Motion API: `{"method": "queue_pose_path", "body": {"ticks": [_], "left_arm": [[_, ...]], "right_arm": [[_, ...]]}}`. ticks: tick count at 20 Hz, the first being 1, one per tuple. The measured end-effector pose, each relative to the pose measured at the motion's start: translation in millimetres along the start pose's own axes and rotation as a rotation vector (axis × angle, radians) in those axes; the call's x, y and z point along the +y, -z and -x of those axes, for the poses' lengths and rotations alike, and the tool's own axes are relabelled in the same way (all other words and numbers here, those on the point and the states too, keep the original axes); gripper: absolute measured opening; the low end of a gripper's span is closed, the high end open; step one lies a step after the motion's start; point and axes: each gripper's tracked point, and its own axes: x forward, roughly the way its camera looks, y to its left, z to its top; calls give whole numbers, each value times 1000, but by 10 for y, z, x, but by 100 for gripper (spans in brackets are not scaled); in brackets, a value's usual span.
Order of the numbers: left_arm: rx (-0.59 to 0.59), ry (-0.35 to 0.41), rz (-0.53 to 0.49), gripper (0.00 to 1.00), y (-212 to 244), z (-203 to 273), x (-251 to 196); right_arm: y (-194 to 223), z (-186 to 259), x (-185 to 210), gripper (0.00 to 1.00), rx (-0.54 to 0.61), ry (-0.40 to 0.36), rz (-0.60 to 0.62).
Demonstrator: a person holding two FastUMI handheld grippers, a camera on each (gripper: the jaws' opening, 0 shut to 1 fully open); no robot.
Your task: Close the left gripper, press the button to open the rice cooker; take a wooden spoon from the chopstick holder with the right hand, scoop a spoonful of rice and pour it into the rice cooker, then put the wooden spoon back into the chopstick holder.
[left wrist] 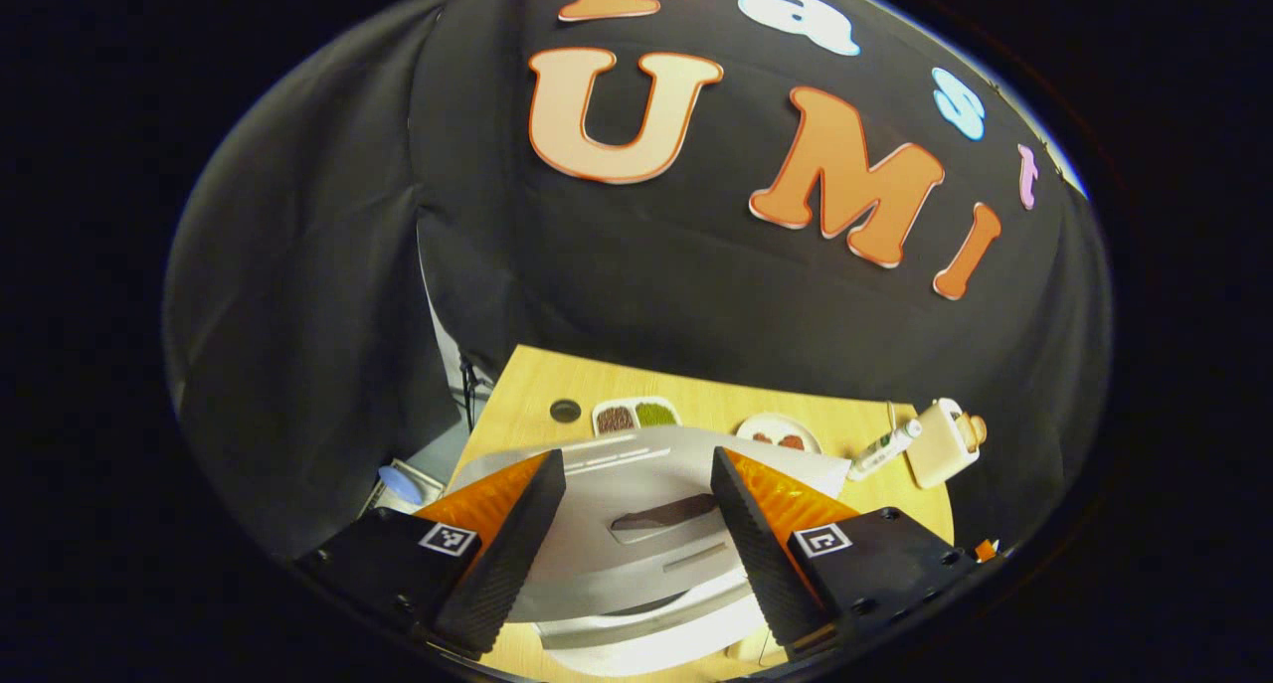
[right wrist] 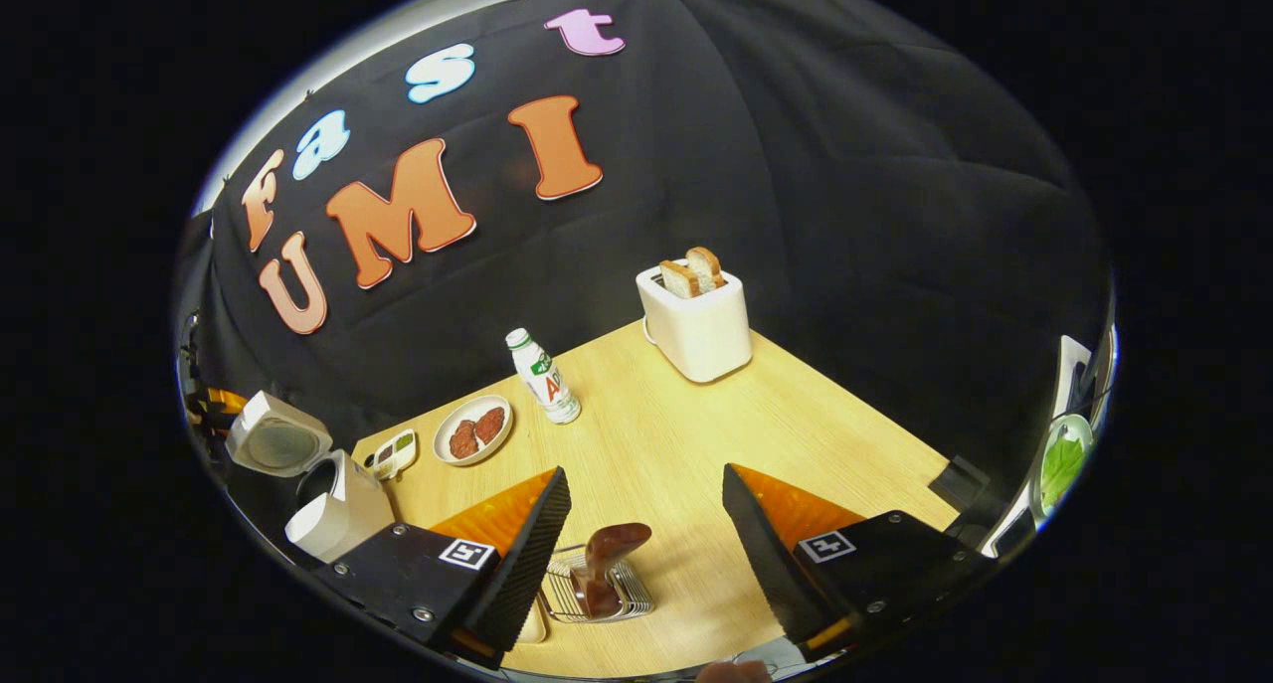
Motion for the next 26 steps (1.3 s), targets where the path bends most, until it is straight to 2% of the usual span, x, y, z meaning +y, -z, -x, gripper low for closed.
{"method": "queue_pose_path", "body": {"ticks": [5,9,12,18,20,23,26], "left_arm": [[64,-16,-2,100,635,-73,-37],[76,-53,-29,100,904,-144,-37],[68,-73,6,100,1018,-225,7],[83,-47,111,98,1301,-305,66],[66,-46,74,96,1363,-301,97],[67,-96,-77,99,1446,-353,92],[50,-129,-48,98,1362,-335,85]], "right_arm": [[89,49,-68,95,35,-18,1],[182,71,-127,95,63,-24,-2],[232,72,-122,95,81,-29,-7],[333,57,-169,95,112,-23,-2],[325,55,-155,95,111,-20,2],[357,50,-138,95,117,-18,25],[349,63,-102,95,113,-22,42]]}}
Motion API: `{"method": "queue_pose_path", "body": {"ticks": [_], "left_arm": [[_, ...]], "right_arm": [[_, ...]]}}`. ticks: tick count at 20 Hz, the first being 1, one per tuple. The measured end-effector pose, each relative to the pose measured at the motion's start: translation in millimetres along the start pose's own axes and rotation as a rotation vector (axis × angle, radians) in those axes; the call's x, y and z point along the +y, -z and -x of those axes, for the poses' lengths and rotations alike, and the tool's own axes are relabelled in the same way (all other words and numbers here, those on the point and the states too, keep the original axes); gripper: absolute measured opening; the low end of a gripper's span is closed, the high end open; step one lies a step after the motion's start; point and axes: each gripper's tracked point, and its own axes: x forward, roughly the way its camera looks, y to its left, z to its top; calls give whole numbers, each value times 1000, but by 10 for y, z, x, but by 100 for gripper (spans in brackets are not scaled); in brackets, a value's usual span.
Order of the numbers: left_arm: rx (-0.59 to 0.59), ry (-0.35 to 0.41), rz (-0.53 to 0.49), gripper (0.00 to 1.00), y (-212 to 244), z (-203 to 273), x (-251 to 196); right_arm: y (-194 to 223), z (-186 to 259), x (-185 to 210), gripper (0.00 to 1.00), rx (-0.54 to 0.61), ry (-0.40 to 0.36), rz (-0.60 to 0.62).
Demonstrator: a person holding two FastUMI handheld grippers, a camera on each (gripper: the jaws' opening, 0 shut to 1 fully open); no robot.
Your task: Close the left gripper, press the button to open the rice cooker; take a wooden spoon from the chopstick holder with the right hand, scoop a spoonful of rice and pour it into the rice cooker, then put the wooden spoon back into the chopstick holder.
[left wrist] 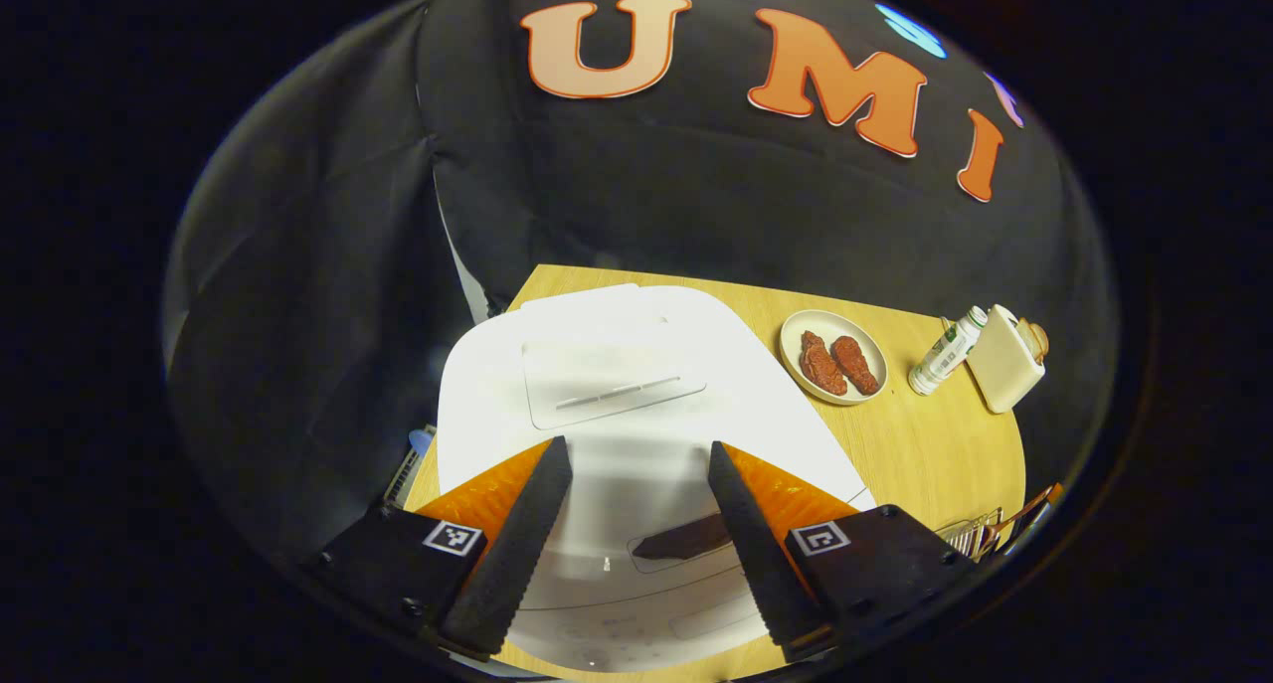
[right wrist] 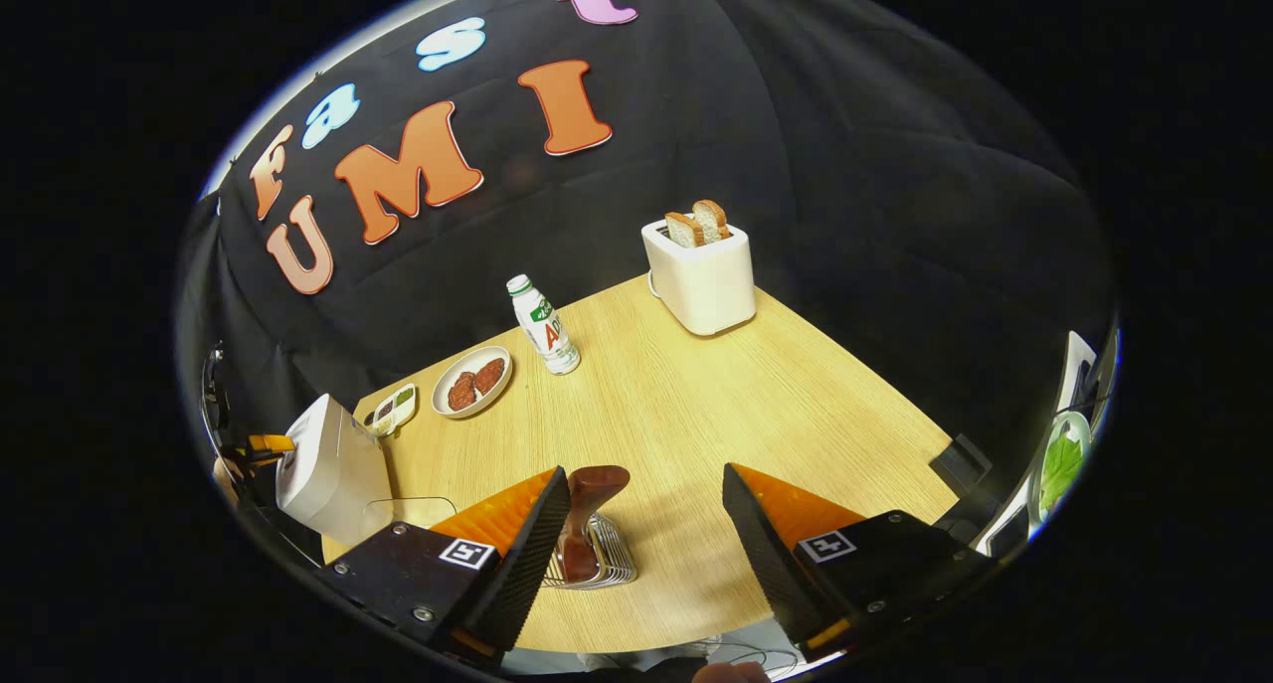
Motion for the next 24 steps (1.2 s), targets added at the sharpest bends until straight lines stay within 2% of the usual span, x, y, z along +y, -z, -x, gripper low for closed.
{"method": "queue_pose_path", "body": {"ticks": [3,6,7,9,13,18,20,24], "left_arm": [[6,-26,-33,98,5,-10,37],[-3,-100,11,100,-6,21,86],[-21,-134,12,99,-30,80,150],[-108,-146,-16,100,-216,301,126],[-333,-137,-69,100,-782,1053,-53],[-589,-92,-82,100,-1354,2225,-338],[-658,-93,-99,99,-1488,2630,-447],[-718,-33,-55,99,-1484,3101,-622]], "right_arm": [[-78,43,69,95,-19,-16,-11],[-238,114,133,95,-54,-29,6],[-321,135,169,95,-70,-31,24],[-499,195,208,95,-109,-31,70],[-973,363,357,95,-200,-46,128],[-1547,772,493,95,-343,-51,185],[-1763,948,545,95,-401,-59,216],[-2016,1222,629,95,-496,-66,270]]}}
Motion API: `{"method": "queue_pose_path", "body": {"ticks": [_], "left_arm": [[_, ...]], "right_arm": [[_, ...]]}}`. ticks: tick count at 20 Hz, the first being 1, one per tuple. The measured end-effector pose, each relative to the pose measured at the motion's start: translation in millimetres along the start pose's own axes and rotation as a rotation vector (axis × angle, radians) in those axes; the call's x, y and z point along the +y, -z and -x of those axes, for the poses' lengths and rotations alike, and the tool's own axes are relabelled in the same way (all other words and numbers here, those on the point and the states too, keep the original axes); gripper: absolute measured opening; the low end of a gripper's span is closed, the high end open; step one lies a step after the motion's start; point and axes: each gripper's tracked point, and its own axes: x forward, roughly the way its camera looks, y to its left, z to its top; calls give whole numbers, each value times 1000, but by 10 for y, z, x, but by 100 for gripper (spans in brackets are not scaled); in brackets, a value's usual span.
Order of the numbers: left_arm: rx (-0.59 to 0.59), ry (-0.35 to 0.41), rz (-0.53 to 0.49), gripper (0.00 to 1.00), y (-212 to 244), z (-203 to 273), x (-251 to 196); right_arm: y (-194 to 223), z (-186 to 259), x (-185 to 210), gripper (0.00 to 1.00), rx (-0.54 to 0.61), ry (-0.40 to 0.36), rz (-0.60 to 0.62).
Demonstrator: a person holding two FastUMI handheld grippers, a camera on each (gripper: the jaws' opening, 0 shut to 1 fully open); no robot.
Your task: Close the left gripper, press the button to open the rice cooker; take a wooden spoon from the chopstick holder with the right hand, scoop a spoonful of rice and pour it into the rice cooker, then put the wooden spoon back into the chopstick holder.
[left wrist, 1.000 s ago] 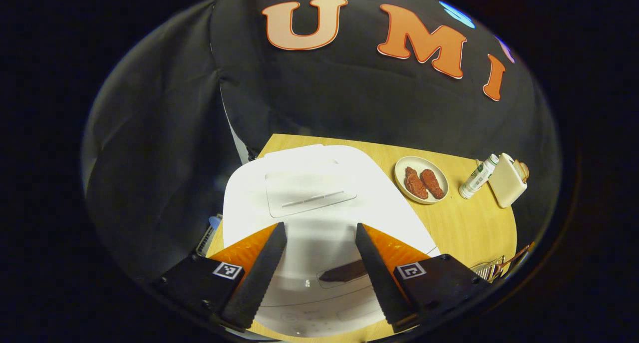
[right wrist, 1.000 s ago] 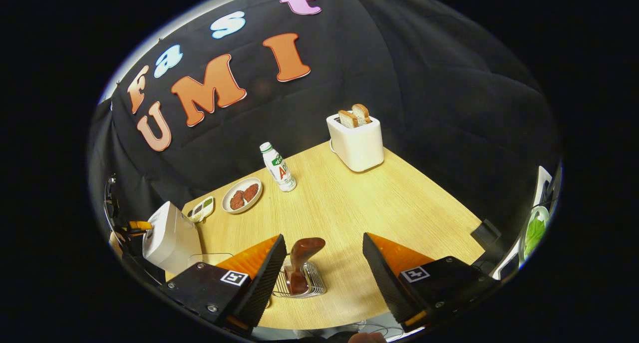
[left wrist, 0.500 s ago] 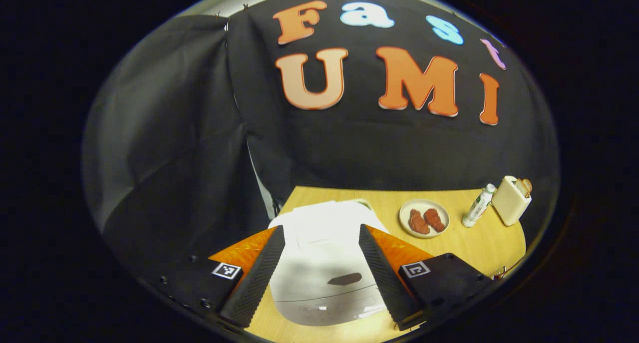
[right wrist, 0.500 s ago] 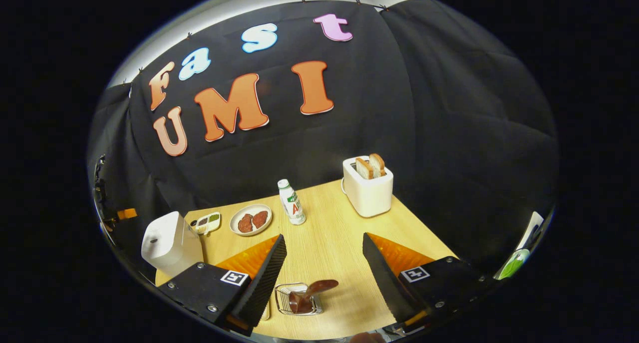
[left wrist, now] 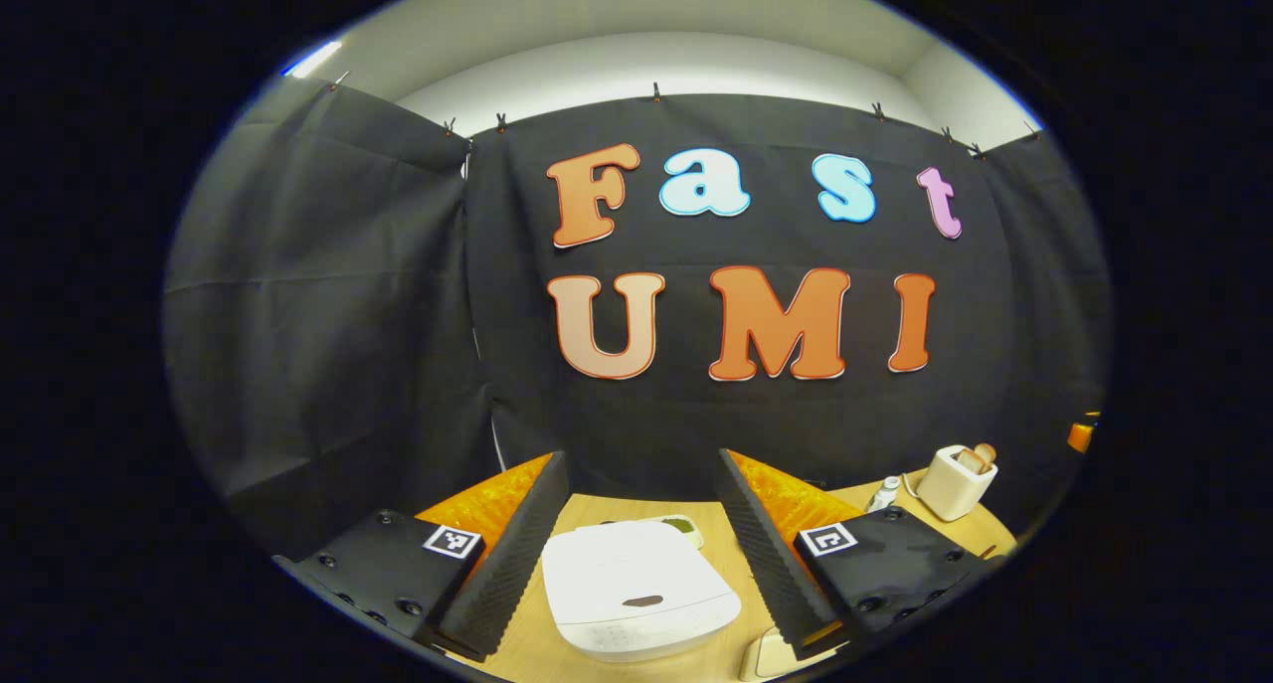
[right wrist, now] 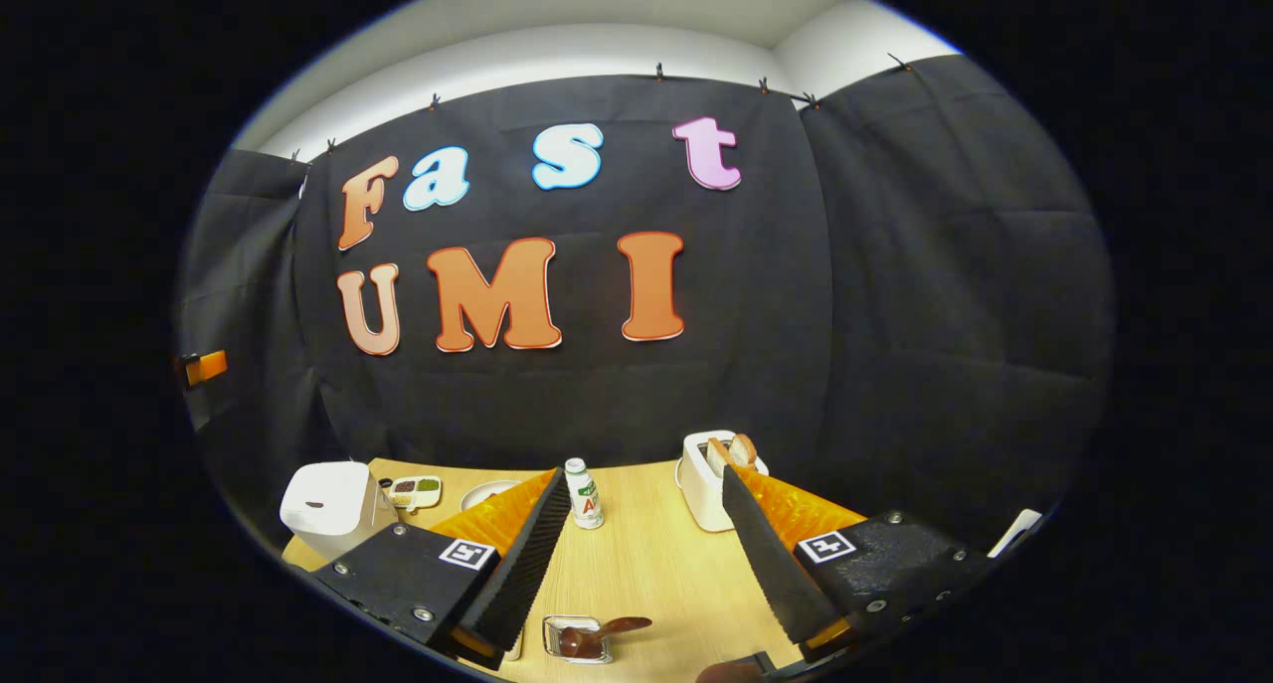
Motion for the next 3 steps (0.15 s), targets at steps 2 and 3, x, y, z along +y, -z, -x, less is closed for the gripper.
{"method": "queue_pose_path", "body": {"ticks": [2,3], "left_arm": [[-22,14,27,99,-102,69,8],[-27,17,33,99,-124,73,25]], "right_arm": [[-131,58,10,95,-34,-3,13],[-164,76,5,95,-46,-5,14]]}}
